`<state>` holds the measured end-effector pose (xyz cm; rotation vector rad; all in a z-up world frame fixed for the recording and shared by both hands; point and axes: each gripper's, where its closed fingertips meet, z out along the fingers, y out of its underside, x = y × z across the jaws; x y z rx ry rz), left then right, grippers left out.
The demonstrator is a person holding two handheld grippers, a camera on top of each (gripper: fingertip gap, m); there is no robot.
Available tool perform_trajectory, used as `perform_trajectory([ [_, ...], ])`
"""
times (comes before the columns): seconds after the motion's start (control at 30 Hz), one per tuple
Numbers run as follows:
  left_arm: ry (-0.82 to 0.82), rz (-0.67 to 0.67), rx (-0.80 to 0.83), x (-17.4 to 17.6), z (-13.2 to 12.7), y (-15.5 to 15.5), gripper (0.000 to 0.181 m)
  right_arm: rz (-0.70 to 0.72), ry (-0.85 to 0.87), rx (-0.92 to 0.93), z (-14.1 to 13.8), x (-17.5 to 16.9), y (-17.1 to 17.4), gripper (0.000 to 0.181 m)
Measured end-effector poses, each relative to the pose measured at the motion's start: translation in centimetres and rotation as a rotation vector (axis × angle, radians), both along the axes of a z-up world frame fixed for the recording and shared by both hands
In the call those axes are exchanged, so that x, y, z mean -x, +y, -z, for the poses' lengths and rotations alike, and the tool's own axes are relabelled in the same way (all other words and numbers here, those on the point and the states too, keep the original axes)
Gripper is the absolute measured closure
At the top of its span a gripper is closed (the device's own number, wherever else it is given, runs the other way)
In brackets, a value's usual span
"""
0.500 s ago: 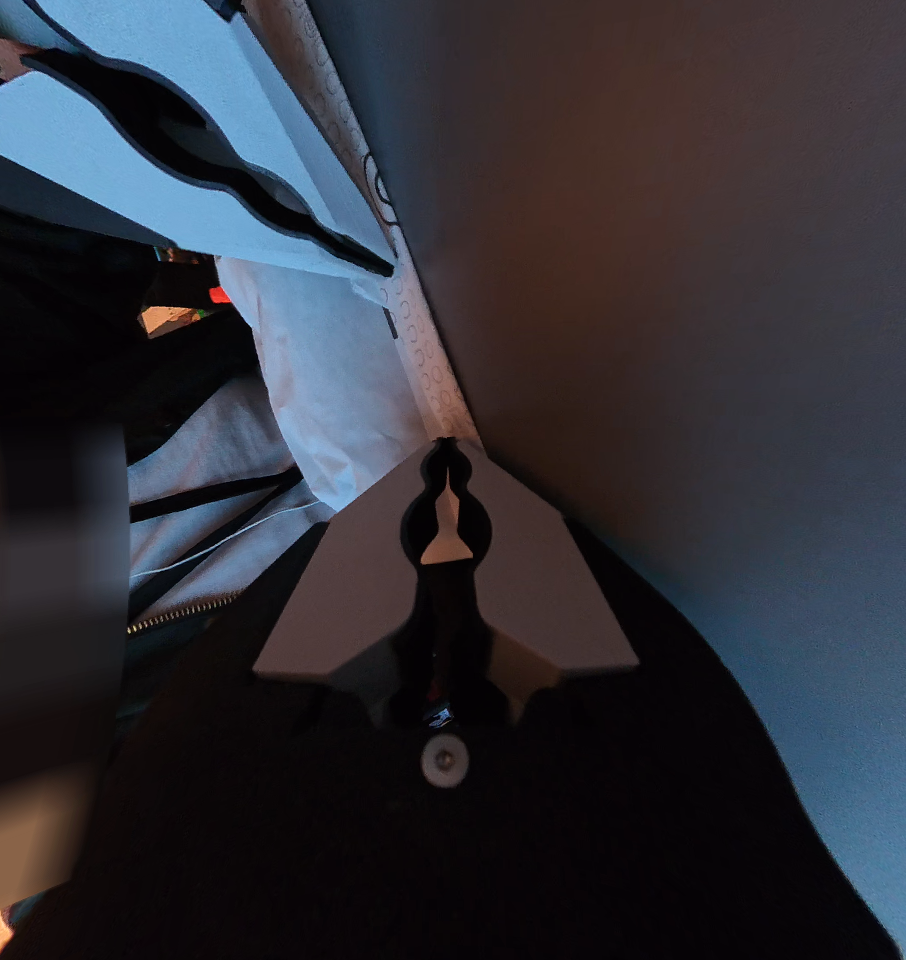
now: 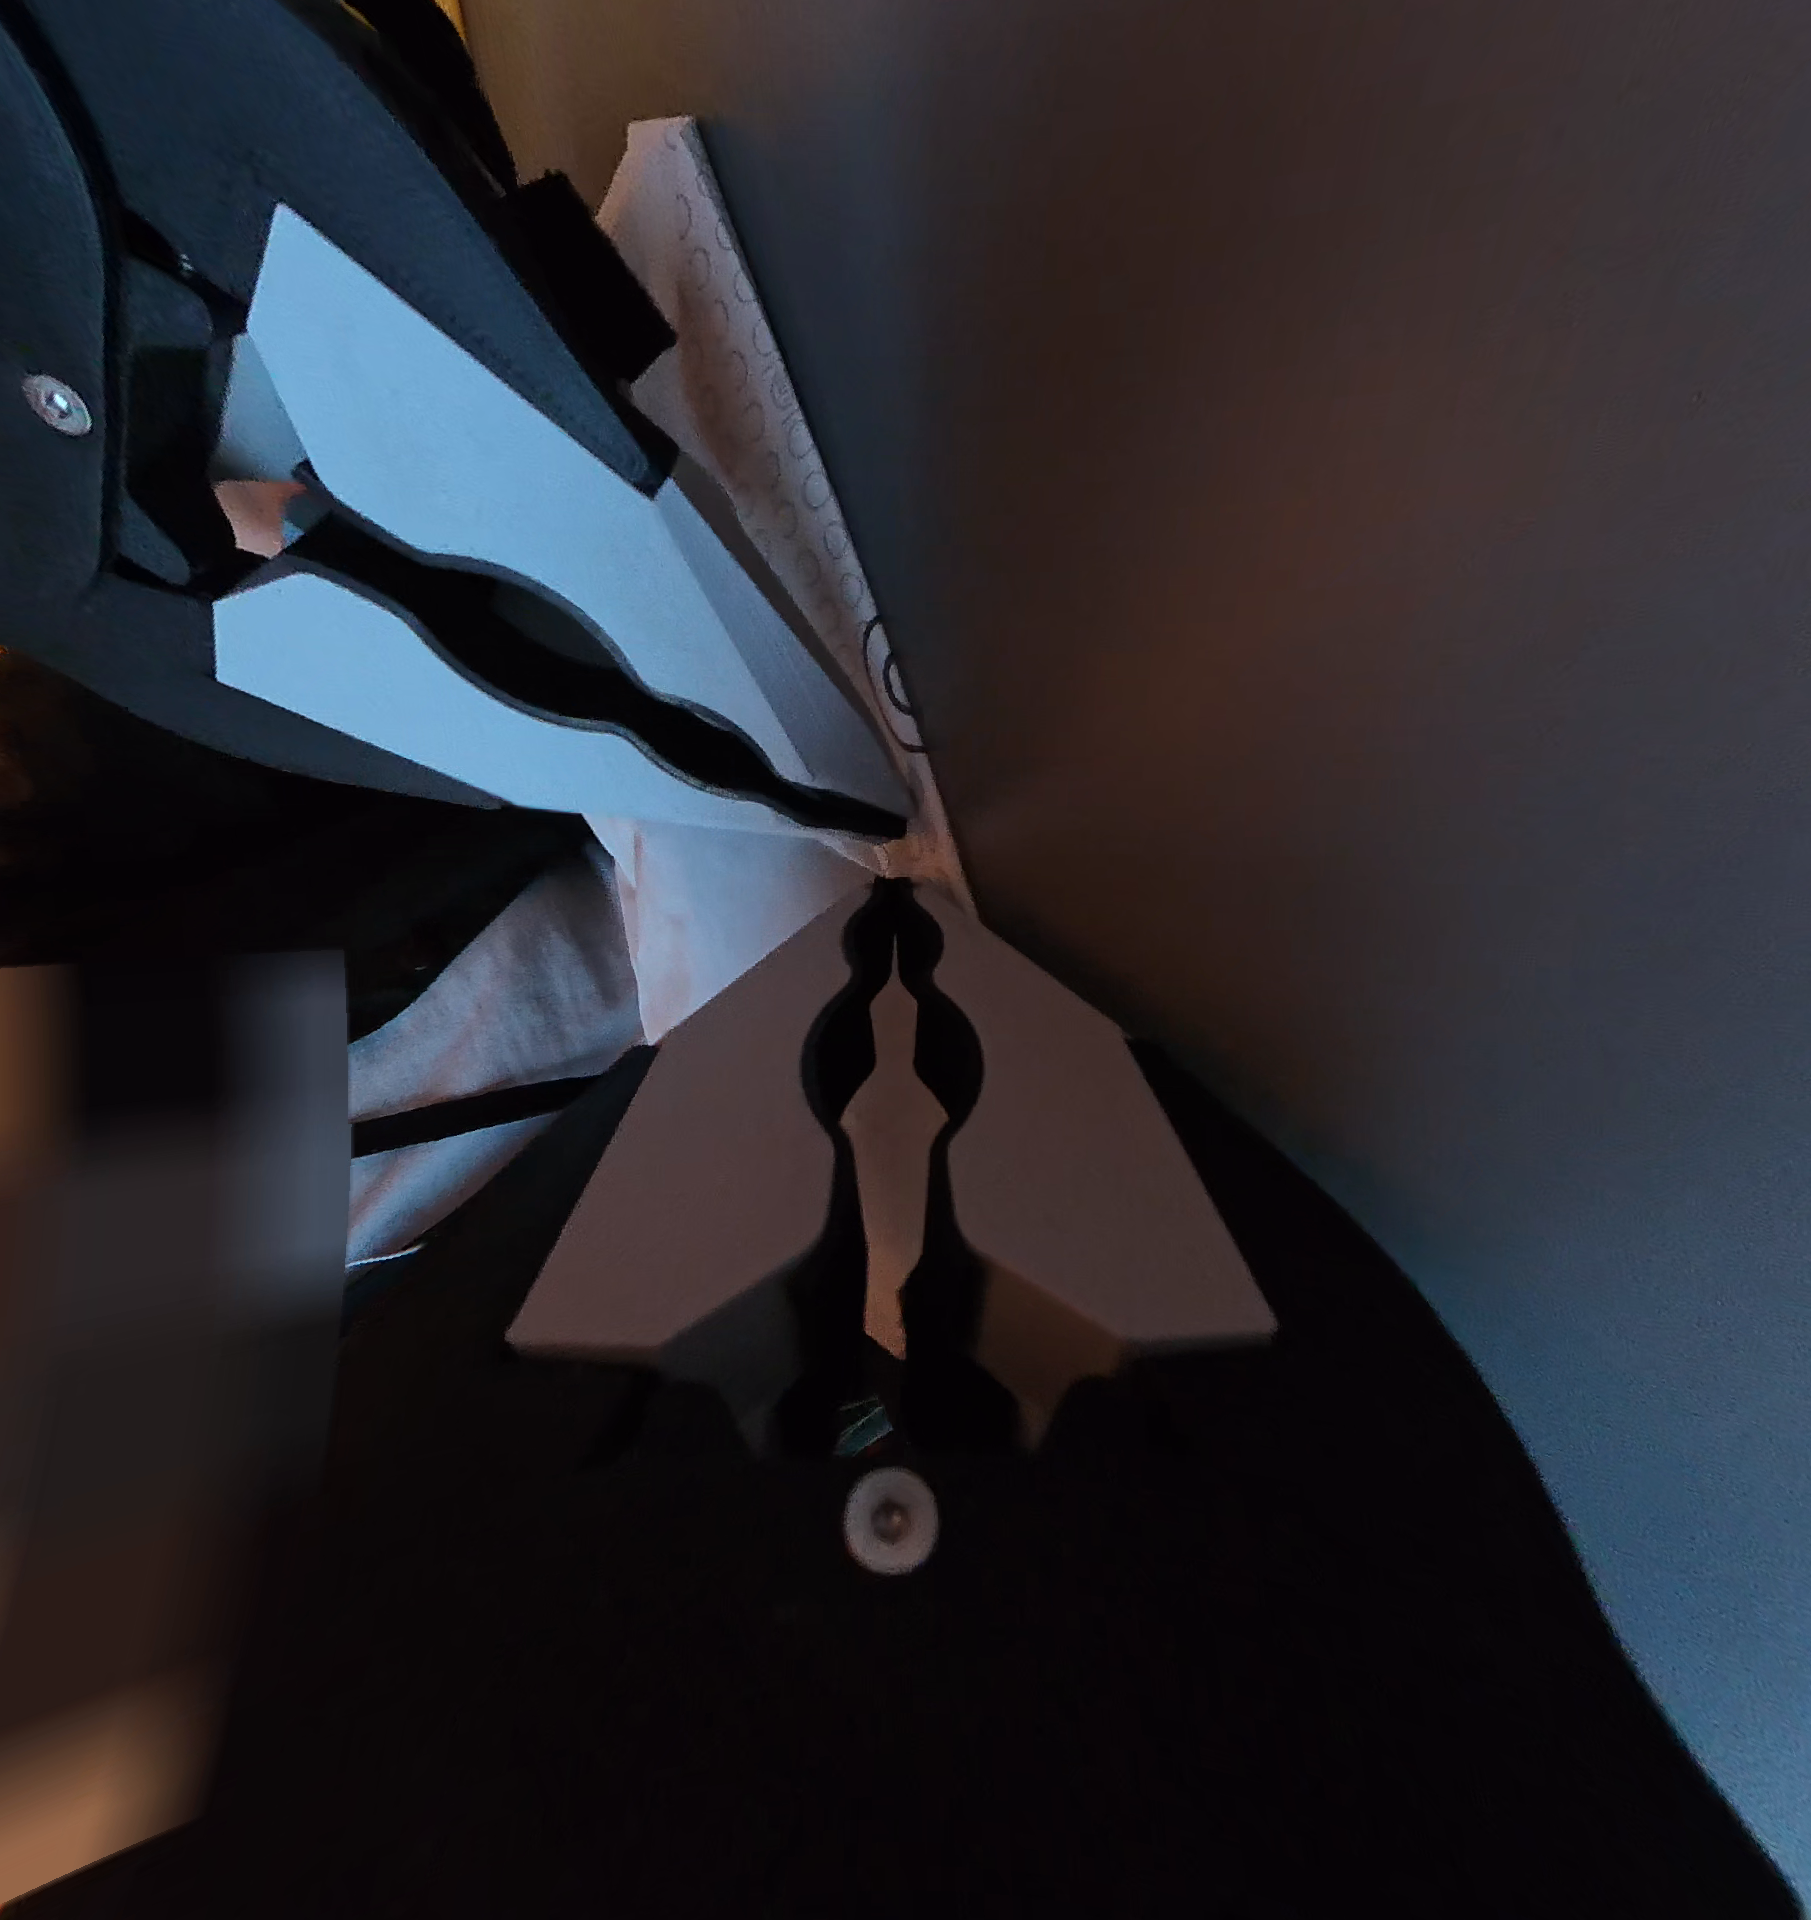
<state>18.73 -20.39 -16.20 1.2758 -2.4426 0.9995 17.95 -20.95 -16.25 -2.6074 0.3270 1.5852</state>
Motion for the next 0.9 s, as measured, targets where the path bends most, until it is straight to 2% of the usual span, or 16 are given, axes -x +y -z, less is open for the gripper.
perform_trajectory([
  [0.13,0.006,-0.055,-0.013,-0.2,-0.5,0.8,0.181,0.024,0.049,-0.013,-0.1,0.0,0.1,0.181],
  [0.27,0.023,-0.16,0.053,0.4,-2.8,2.9,0.181,0.025,0.056,-0.014,-0.1,0.0,0.1,0.181],
  [0.37,0.078,-0.201,-0.016,2.2,-1.6,4.8,0.181,0.013,0.062,-0.006,-0.1,0.0,0.1,0.181],
  [0.53,0.163,-0.305,0.092,2.9,-0.5,5.2,0.181,0.012,0.081,0.007,-0.2,0.0,0.1,0.181],
  [0.67,0.193,-0.297,0.127,3.1,-0.1,5.2,0.181,0.032,0.103,0.015,-0.3,0.0,0.8,0.181],
  [0.9,0.179,-0.299,0.134,3.1,0.0,5.2,0.181,0.017,0.063,0.0,0.0,1.4,4.4,0.181],
])
